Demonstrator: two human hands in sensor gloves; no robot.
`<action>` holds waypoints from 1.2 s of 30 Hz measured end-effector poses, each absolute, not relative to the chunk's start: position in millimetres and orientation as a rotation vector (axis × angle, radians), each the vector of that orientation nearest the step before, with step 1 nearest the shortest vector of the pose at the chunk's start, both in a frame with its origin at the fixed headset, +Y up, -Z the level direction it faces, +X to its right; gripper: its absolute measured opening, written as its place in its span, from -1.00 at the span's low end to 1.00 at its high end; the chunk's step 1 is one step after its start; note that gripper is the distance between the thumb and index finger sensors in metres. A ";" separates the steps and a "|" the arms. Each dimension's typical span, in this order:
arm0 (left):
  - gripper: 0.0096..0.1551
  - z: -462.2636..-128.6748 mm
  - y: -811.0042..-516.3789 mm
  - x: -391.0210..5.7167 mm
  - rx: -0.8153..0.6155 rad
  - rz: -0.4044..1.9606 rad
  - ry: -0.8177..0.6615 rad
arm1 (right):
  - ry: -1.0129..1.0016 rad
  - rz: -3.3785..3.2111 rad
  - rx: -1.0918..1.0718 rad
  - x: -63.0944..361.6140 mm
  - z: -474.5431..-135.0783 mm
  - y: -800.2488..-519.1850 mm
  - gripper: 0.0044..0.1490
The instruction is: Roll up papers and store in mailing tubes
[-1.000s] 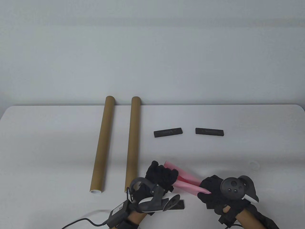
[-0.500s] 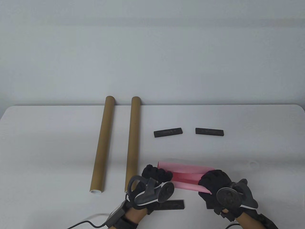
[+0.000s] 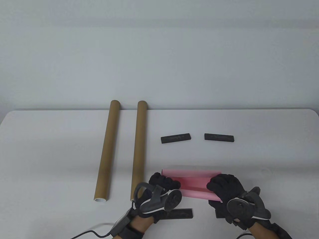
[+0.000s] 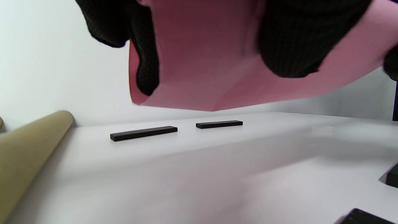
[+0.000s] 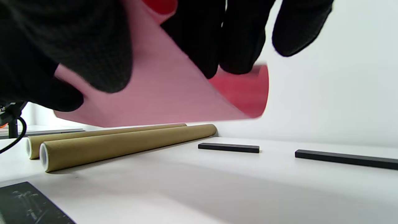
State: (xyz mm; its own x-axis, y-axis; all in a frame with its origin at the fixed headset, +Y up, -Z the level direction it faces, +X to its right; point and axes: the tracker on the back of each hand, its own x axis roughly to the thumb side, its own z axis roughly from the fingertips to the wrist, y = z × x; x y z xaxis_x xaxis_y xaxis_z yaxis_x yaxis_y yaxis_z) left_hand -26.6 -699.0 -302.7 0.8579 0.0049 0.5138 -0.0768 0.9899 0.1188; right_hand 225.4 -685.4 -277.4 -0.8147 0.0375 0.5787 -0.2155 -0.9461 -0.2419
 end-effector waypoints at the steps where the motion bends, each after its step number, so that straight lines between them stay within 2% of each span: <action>1: -0.44 -302.7 -698.8 -26.7 0.139 0.041 -0.538 | -0.444 2.826 0.885 225.5 -277.7 -685.2 -0.39; 8: -0.18 -290.7 -695.1 -19.0 0.285 -0.118 -0.588 | -0.222 2.703 0.830 236.3 -288.1 -688.2 -0.39; 12: -0.30 -289.9 -692.6 -17.1 0.297 -0.128 -0.598 | -0.162 2.650 0.811 239.2 -290.6 -689.4 -0.29; 14: -0.35 -292.3 -693.0 -19.5 0.256 -0.079 -0.590 | -0.261 2.698 0.822 238.1 -286.2 -687.3 -0.21; 16: -0.38 -294.0 -694.0 -21.6 0.225 -0.052 -0.598 | -0.338 2.728 0.880 235.4 -282.0 -685.3 -0.03; 18: -0.39 -296.1 -694.5 -23.0 0.201 -0.028 -0.596 | -0.383 2.753 0.938 231.6 -278.3 -683.4 -0.10; 20: -0.40 -297.1 -694.1 -23.6 0.184 -0.005 -0.588 | -0.403 2.774 0.938 227.8 -276.3 -683.5 -0.30; 24: -0.36 -295.7 -695.2 -23.4 0.182 -0.038 -0.589 | -0.334 2.738 0.914 228.3 -279.9 -686.3 -0.38; 27: -0.09 -292.8 -696.0 -21.9 0.206 -0.063 -0.593 | -0.307 2.735 0.883 231.6 -282.8 -686.5 -0.41; 28: -0.07 -291.0 -694.9 -21.1 0.227 -0.080 -0.596 | -0.300 2.718 0.863 233.8 -283.8 -686.0 -0.40; 32: -0.16 -288.5 -693.4 -18.3 0.281 -0.137 -0.604 | -0.203 2.585 0.813 239.6 -289.1 -687.9 -0.31; 36: -0.32 -291.2 -692.7 -20.7 0.243 -0.075 -0.589 | -0.307 2.644 0.839 239.2 -284.1 -686.6 -0.14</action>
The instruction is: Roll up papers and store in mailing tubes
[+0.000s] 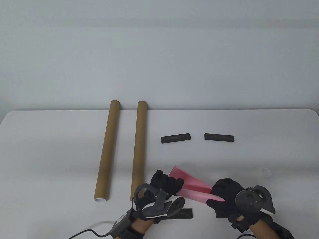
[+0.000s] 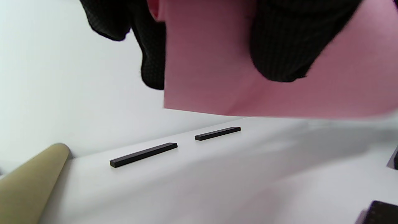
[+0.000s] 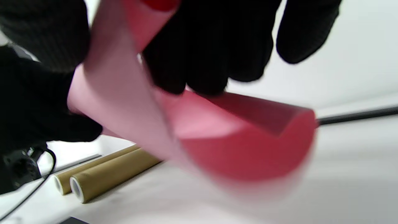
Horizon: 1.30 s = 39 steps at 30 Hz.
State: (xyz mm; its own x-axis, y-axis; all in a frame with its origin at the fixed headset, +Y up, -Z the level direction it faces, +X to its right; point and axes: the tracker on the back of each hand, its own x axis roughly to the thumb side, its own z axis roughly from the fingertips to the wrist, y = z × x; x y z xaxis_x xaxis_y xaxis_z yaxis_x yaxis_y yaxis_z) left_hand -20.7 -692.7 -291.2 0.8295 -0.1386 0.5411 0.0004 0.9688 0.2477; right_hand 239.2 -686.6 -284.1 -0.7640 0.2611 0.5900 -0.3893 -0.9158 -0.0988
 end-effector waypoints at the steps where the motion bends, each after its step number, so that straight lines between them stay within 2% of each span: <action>1: -0.35 -292.8 -692.9 -21.7 0.228 -0.062 -0.585 | -0.343 2.688 0.890 236.8 -282.0 -685.8 -0.11; 3: -0.36 -295.8 -693.4 -23.0 0.201 -0.032 -0.582 | -0.412 2.739 0.917 232.9 -278.3 -684.3 -0.12; 4: -0.36 -296.7 -693.3 -23.4 0.189 -0.019 -0.575 | -0.427 2.750 0.923 231.1 -277.5 -683.9 -0.19; 7: -0.34 -295.9 -694.8 -23.1 0.199 -0.033 -0.578 | -0.398 2.734 0.893 231.9 -279.4 -685.2 -0.35; 10: -0.21 -293.4 -694.6 -21.9 0.222 -0.058 -0.585 | -0.328 2.710 0.866 235.2 -283.9 -686.6 -0.39; 13: -0.17 -288.6 -692.7 -19.5 0.268 -0.085 -0.620 | -0.249 2.639 0.839 238.4 -287.1 -688.7 -0.34; 15: -0.23 -288.4 -692.4 -18.7 0.279 -0.103 -0.620 | -0.224 2.617 0.829 239.0 -288.3 -689.7 -0.29; 19: -0.33 -291.8 -690.9 -22.4 0.240 -0.044 -0.594 | -0.341 2.689 0.878 236.4 -282.0 -686.2 -0.12; 21: -0.35 -294.0 -691.4 -24.0 0.216 -0.021 -0.592 | -0.390 2.726 0.927 233.5 -278.7 -685.0 -0.13; 23: -0.33 -295.9 -692.3 -24.3 0.196 -0.014 -0.586 | -0.431 2.754 0.924 231.0 -277.1 -684.5 -0.23; 26: -0.27 -293.9 -693.2 -23.5 0.203 -0.026 -0.588 | -0.397 2.739 0.896 231.6 -279.2 -685.9 -0.37; 28: -0.18 -292.7 -693.7 -22.4 0.222 -0.048 -0.591 | -0.359 2.732 0.880 233.6 -282.2 -687.2 -0.38; 30: -0.14 -291.8 -693.0 -21.0 0.242 -0.074 -0.604 | -0.325 2.709 0.855 236.4 -285.1 -688.0 -0.35; 34: -0.25 -289.7 -691.4 -19.7 0.271 -0.090 -0.606 | -0.282 2.658 0.819 239.6 -287.3 -689.4 -0.23; 39: -0.37 -293.6 -690.8 -24.6 0.226 -0.034 -0.580 | -0.389 2.735 0.890 234.3 -280.4 -686.4 -0.10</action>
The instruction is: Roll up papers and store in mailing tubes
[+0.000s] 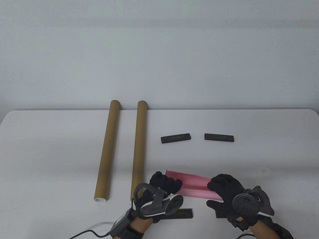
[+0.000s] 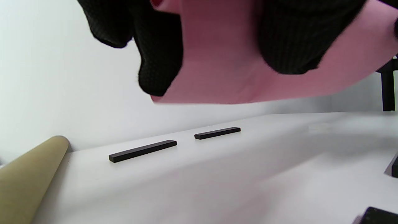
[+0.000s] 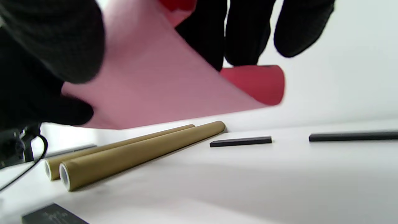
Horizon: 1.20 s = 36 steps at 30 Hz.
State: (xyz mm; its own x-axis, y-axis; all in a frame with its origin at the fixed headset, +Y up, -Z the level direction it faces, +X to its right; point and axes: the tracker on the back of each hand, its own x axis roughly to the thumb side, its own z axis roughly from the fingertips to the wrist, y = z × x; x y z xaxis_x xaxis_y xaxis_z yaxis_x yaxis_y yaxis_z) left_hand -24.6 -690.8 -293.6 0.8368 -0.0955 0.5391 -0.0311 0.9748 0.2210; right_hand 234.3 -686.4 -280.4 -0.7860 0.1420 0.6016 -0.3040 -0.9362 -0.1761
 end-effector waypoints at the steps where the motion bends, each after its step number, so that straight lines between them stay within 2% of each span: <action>1: -0.36 -294.0 -690.6 -25.2 0.219 -0.027 -0.579 | -0.439 2.769 0.888 232.9 -278.8 -686.0 -0.12; 5: -0.35 -295.1 -690.5 -25.4 0.209 -0.026 -0.579 | -0.463 2.776 0.874 231.4 -279.3 -685.6 -0.33; 7: -0.32 -292.5 -690.6 -24.9 0.229 -0.039 -0.581 | -0.434 2.769 0.870 232.6 -280.7 -686.4 -0.36; 11: -0.23 -287.1 -685.4 -25.6 0.313 -0.099 -0.571 | -0.356 2.718 0.855 235.3 -284.5 -687.9 -0.33; 14: -0.30 -284.6 -681.8 -27.7 0.323 -0.076 -0.575 | -0.312 2.661 0.843 234.7 -285.0 -687.9 -0.26; 18: -0.37 -288.4 -683.7 -31.4 0.278 -0.053 -0.571 | -0.421 2.724 0.868 232.3 -280.8 -684.9 -0.15; 21: -0.37 -290.3 -685.4 -32.5 0.248 -0.020 -0.572 | -0.486 2.755 0.894 231.1 -277.3 -683.1 -0.19; 22: -0.36 -290.5 -685.5 -32.7 0.250 -0.023 -0.573 | -0.493 2.751 0.900 231.5 -277.5 -683.2 -0.27; 26: -0.28 -288.9 -684.1 -32.0 0.268 -0.038 -0.568 | -0.437 2.720 0.891 232.2 -279.6 -682.9 -0.37; 29: -0.21 -284.9 -683.5 -30.2 0.296 -0.075 -0.586 | -0.397 2.698 0.876 233.2 -280.9 -683.2 -0.36; 33: -0.31 -284.0 -684.3 -29.5 0.286 -0.085 -0.594 | -0.327 2.677 0.842 233.8 -284.5 -685.4 -0.26; 36: -0.35 -286.5 -684.7 -31.7 0.238 -0.040 -0.594 | -0.401 2.695 0.848 234.3 -281.6 -684.2 -0.19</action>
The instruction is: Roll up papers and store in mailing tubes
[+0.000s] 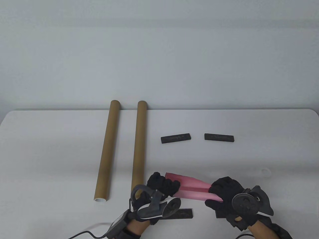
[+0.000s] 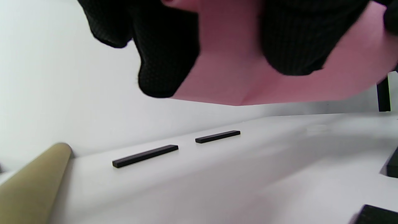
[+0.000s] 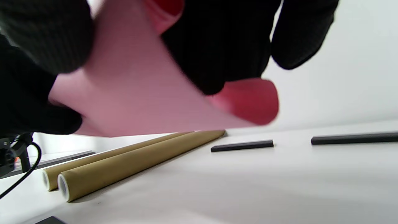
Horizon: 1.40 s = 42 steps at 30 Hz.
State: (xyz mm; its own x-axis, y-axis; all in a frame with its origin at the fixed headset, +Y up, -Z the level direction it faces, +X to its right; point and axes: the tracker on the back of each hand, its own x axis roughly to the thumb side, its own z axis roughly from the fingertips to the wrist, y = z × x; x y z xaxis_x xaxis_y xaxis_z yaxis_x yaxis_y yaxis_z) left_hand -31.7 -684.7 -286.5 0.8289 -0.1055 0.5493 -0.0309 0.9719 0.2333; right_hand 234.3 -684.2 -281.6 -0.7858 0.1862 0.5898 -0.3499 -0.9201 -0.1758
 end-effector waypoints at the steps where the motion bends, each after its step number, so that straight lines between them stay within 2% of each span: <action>1: -0.35 -287.4 -684.6 -33.1 0.225 -0.017 -0.587 | -0.438 2.718 0.879 233.8 -279.4 -682.7 -0.16; 5: -0.33 -288.7 -684.1 -35.1 0.215 -0.001 -0.581 | -0.543 2.750 0.912 230.5 -273.7 -678.8 -0.25; 10: -0.24 -283.7 -682.5 -32.7 0.279 -0.056 -0.601 | -0.463 2.719 0.908 231.5 -277.2 -680.4 -0.36; 14: -0.29 -281.7 -680.5 -30.5 0.307 -0.070 -0.607 | -0.368 2.643 0.881 234.7 -280.0 -682.9 -0.26; 19: -0.33 -287.2 -682.7 -34.0 0.238 -0.021 -0.597 | -0.454 2.697 0.914 234.3 -276.8 -680.5 -0.14; 24: -0.25 -285.8 -683.1 -34.3 0.257 -0.040 -0.593 | -0.467 2.682 0.900 233.5 -276.5 -681.0 -0.32; 28: -0.26 -281.9 -679.2 -31.7 0.311 -0.059 -0.596 | -0.394 2.612 0.877 236.4 -279.6 -682.2 -0.28; 33: -0.30 -286.7 -682.1 -32.4 0.250 -0.028 -0.599 | -0.438 2.644 0.893 237.0 -277.9 -680.5 -0.14; 38: -0.24 -286.4 -683.0 -32.5 0.247 -0.029 -0.595 | -0.456 2.672 0.910 233.4 -276.0 -680.0 -0.32; 40: -0.20 -284.2 -682.6 -30.9 0.265 -0.049 -0.611 | -0.434 2.644 0.896 235.0 -277.6 -679.9 -0.33; 42: -0.25 -283.2 -681.1 -30.6 0.285 -0.057 -0.609 | -0.395 2.605 0.880 236.3 -279.4 -680.8 -0.29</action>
